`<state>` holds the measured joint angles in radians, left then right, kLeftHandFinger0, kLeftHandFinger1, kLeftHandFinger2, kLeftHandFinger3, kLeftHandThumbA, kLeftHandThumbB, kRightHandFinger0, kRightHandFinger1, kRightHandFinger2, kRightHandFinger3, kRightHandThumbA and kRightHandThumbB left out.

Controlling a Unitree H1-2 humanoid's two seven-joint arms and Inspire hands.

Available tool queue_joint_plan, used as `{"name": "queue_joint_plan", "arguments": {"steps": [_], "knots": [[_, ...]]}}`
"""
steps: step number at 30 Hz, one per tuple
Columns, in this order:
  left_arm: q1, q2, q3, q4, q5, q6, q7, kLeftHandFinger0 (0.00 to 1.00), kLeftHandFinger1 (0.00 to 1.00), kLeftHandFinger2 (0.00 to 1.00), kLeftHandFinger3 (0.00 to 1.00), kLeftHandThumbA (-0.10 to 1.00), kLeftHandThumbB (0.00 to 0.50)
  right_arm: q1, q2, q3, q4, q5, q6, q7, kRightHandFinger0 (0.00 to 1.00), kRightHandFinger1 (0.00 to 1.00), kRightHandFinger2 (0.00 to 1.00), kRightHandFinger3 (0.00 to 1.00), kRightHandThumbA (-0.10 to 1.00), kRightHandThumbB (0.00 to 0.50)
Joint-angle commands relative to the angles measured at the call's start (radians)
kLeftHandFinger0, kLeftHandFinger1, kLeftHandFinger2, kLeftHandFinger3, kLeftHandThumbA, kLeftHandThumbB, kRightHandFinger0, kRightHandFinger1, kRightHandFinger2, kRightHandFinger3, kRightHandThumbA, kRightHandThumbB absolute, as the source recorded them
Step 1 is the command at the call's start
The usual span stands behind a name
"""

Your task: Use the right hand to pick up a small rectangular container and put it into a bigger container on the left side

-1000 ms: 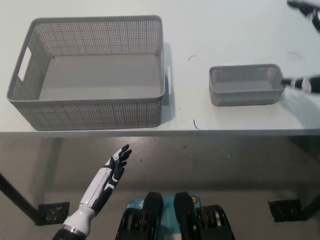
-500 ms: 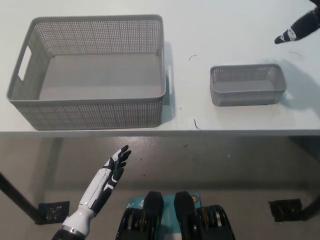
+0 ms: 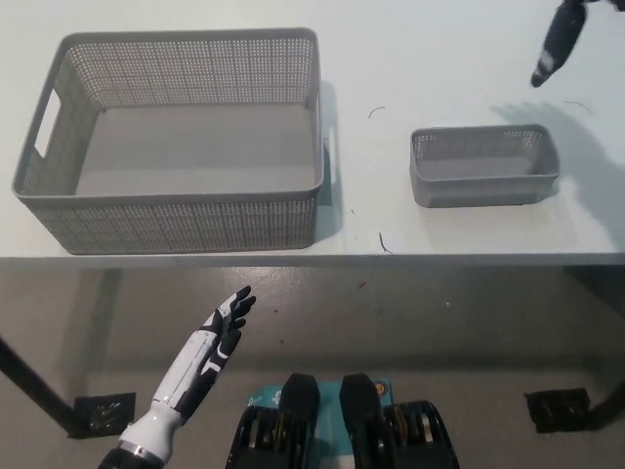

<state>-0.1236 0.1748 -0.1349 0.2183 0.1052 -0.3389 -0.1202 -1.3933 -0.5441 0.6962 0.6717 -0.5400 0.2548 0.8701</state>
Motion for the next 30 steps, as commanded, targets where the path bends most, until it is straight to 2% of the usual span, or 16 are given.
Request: {"name": "queue_joint_plan", "arguments": {"steps": [1,4,7,12,15,20,22,24,27,29,30], "knots": [[-0.010,0.017,0.005,-0.014,-0.004,-0.031,-0.014,1.00,1.00,1.00,1.00,1.00,0.282,-0.115,0.030,0.007,0.091,-0.045,0.010,0.062,1.00,1.00,1.00,1.00,1.00,0.456],[-0.010,0.020,0.005,-0.016,-0.002,-0.028,-0.017,1.00,1.00,1.00,1.00,1.00,0.279,-0.151,0.074,0.025,0.186,-0.050,-0.049,0.065,1.00,1.00,1.00,1.00,1.00,0.431],[-0.011,0.020,0.005,-0.014,-0.004,-0.033,-0.018,1.00,1.00,1.00,1.00,1.00,0.275,-0.173,0.119,0.030,0.253,-0.058,-0.058,0.043,1.00,1.00,1.00,1.00,1.00,0.405],[-0.006,0.016,0.003,-0.012,-0.001,-0.032,-0.014,1.00,1.00,1.00,1.00,1.00,0.282,-0.187,0.181,0.044,0.375,-0.085,-0.105,-0.021,1.00,1.00,1.00,1.00,1.00,0.424],[-0.005,0.016,0.002,-0.012,-0.009,-0.036,-0.020,1.00,1.00,1.00,1.00,1.00,0.285,-0.194,0.224,0.039,0.461,-0.089,-0.085,-0.049,1.00,1.00,1.00,1.00,1.00,0.449],[-0.003,0.018,0.002,-0.016,-0.005,-0.026,-0.020,1.00,1.00,1.00,1.00,1.00,0.287,-0.193,0.271,0.038,0.579,-0.088,-0.156,-0.075,1.00,1.00,1.00,1.00,1.00,0.380],[-0.003,0.016,0.003,-0.014,-0.020,-0.022,-0.026,1.00,1.00,1.00,1.00,1.00,0.288,-0.189,0.284,0.053,0.619,-0.106,-0.186,-0.110,1.00,1.00,1.00,1.00,1.00,0.376],[-0.002,0.016,0.003,-0.017,-0.017,-0.015,-0.026,1.00,1.00,1.00,1.00,1.00,0.303,-0.181,0.302,0.061,0.658,-0.119,-0.164,-0.148,1.00,1.00,1.00,1.00,1.00,0.401],[-0.002,0.015,0.004,-0.016,-0.016,-0.019,-0.027,1.00,1.00,1.00,1.00,1.00,0.301,-0.164,0.311,0.039,0.692,-0.100,-0.162,-0.184,1.00,1.00,1.00,1.00,1.00,0.392],[-0.003,0.015,0.006,-0.018,-0.016,-0.016,-0.028,1.00,1.00,1.00,1.00,1.00,0.300,-0.159,0.314,0.027,0.713,-0.087,-0.166,-0.169,1.00,1.00,1.00,1.00,1.00,0.365],[-0.002,0.014,0.006,-0.019,-0.016,-0.014,-0.029,1.00,1.00,1.00,1.00,1.00,0.303,-0.160,0.317,0.034,0.722,-0.095,-0.167,-0.156,1.00,1.00,1.00,1.00,1.00,0.370]]}}
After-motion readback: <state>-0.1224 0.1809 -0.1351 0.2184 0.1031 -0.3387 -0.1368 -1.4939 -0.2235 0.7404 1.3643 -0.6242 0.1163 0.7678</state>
